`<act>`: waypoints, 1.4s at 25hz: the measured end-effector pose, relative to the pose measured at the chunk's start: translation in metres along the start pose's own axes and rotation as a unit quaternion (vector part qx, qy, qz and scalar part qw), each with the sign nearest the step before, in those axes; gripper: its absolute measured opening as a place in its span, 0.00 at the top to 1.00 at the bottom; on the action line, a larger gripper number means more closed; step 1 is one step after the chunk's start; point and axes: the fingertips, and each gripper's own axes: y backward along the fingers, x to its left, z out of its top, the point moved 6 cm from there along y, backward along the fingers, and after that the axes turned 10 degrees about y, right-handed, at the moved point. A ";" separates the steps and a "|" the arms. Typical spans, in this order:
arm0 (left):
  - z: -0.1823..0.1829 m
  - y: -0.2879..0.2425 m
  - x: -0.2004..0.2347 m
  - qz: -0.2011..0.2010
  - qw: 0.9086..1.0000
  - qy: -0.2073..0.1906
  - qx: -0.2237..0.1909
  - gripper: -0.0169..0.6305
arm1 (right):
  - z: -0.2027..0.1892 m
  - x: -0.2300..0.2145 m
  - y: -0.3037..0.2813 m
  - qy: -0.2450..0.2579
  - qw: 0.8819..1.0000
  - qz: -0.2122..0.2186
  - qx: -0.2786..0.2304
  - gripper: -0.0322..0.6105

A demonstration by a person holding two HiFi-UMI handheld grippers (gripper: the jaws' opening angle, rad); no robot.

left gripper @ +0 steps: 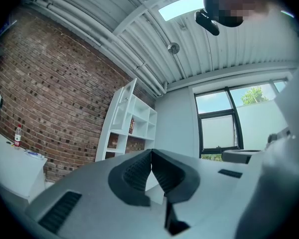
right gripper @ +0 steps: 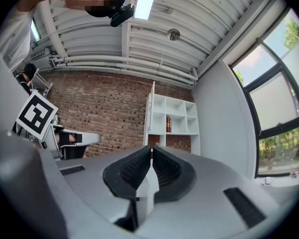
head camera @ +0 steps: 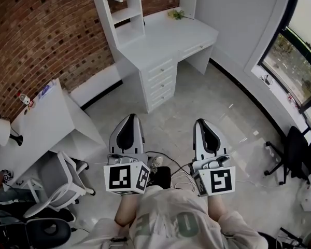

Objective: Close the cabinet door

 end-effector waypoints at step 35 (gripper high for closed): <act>0.004 -0.498 0.139 -0.031 0.999 0.007 -0.038 0.95 | -0.077 -0.158 -0.478 0.019 0.999 -0.019 -0.019 0.91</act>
